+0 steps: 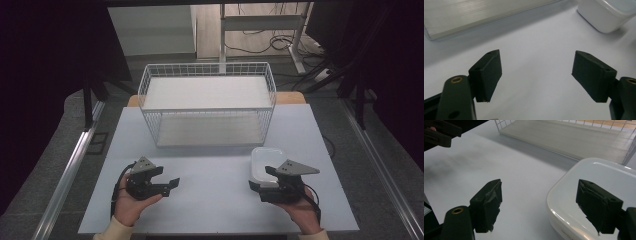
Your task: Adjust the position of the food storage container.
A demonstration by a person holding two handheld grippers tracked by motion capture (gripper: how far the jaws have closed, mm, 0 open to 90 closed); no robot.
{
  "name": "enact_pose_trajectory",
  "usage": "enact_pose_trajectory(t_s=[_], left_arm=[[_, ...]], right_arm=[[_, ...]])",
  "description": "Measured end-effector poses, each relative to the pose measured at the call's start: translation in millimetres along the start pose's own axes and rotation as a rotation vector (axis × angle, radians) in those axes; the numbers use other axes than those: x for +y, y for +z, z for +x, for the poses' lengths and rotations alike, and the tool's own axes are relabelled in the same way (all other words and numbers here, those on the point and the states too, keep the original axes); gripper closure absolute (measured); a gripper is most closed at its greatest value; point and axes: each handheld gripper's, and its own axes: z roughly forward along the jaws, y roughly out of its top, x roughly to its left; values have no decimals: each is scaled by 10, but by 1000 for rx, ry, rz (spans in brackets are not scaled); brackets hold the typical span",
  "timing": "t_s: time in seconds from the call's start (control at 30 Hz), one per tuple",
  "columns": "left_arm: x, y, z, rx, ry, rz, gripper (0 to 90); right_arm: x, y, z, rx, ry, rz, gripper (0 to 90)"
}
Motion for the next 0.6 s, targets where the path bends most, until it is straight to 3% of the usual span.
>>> enact_pose_trajectory(t_s=[0.6], left_arm=[[-23, 19, 22, 11, 4, 2, 228]], right_arm=[[-4, 12, -5, 3, -8, 21, 214]])
